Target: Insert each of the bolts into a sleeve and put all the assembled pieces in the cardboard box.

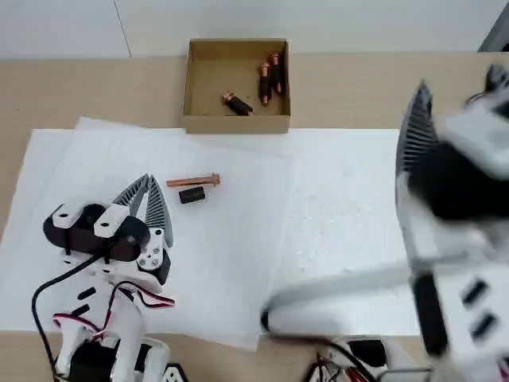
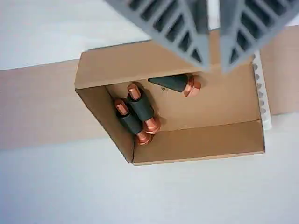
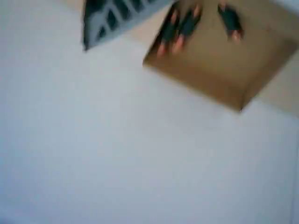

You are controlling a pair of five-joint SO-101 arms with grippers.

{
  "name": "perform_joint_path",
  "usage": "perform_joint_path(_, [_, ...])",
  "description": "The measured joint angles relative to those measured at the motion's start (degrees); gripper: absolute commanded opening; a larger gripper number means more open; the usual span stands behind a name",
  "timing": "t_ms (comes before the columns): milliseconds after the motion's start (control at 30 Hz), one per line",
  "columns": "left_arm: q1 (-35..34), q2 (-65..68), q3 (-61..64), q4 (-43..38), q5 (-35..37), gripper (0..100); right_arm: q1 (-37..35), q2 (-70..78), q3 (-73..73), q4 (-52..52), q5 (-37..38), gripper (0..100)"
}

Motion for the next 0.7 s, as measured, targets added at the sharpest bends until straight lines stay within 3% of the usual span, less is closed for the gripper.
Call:
perform_joint_path(200, [0.0, 0.0, 0.0, 0.0, 0.0, 1, 0.88, -9.05, 37.1, -8.44, -0.09, 19.1])
perform_joint_path(467, [0.0, -0.18, 0.0, 2.02, 0.0, 1, 0.7, -18.9, 81.32, -37.1, -0.09, 19.1])
perform_joint_path(700, [0.0, 0.0, 0.0, 8.26, 2.99, 1, -8.35, -20.22, 105.85, -51.69, -1.05, 19.1])
